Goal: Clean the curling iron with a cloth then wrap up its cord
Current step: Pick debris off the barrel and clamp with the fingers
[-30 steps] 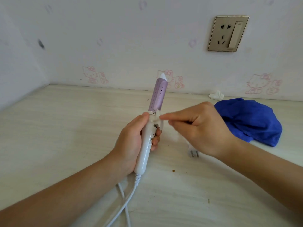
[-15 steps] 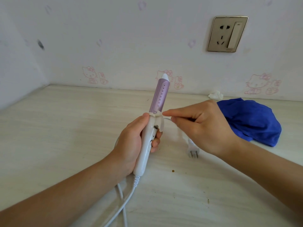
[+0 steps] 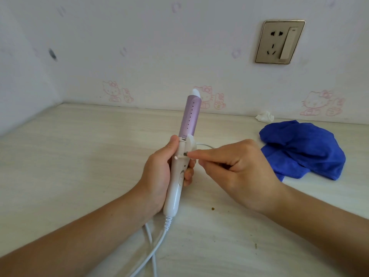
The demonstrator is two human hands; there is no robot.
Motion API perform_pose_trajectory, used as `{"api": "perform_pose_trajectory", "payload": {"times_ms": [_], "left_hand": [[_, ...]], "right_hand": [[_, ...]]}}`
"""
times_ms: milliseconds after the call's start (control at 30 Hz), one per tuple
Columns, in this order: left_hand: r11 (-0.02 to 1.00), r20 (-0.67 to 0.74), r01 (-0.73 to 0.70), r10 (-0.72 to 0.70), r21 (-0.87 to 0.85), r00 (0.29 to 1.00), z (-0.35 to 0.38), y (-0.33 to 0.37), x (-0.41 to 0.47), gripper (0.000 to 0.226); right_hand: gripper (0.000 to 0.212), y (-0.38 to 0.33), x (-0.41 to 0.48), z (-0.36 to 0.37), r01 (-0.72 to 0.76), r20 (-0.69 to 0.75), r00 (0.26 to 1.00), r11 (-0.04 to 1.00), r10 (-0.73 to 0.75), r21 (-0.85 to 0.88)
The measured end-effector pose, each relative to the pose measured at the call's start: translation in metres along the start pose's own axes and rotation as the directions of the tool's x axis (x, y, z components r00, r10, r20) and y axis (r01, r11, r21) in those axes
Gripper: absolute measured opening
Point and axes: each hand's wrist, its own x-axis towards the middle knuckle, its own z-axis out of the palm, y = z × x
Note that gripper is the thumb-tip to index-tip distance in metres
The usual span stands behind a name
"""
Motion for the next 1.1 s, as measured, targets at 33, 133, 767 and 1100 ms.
{"api": "perform_pose_trajectory", "payload": {"times_ms": [33, 133, 767, 1100], "left_hand": [[1.0, -0.01, -0.004, 0.004, -0.017, 1.0, 0.0, 0.0, 0.001, 0.049], [0.998, -0.017, -0.013, 0.012, -0.06, 1.0, 0.001, 0.002, 0.001, 0.046], [0.991, 0.01, 0.094, -0.094, -0.1, 0.996, 0.002, 0.004, 0.004, 0.056], [0.99, -0.004, 0.07, -0.071, -0.122, 0.997, 0.004, 0.002, 0.004, 0.053]], "right_hand": [[0.033, 0.0, -0.001, 0.001, -0.004, -0.002, 1.0, 1.0, 0.004, -0.015], [0.035, 0.004, -0.002, 0.002, -0.027, -0.012, 1.0, 1.0, 0.027, -0.011], [0.027, -0.001, -0.01, 0.014, -0.069, 0.05, 0.996, 0.997, 0.067, 0.034], [0.027, 0.003, -0.008, 0.013, -0.08, 0.017, 0.997, 0.996, 0.079, 0.044]]}}
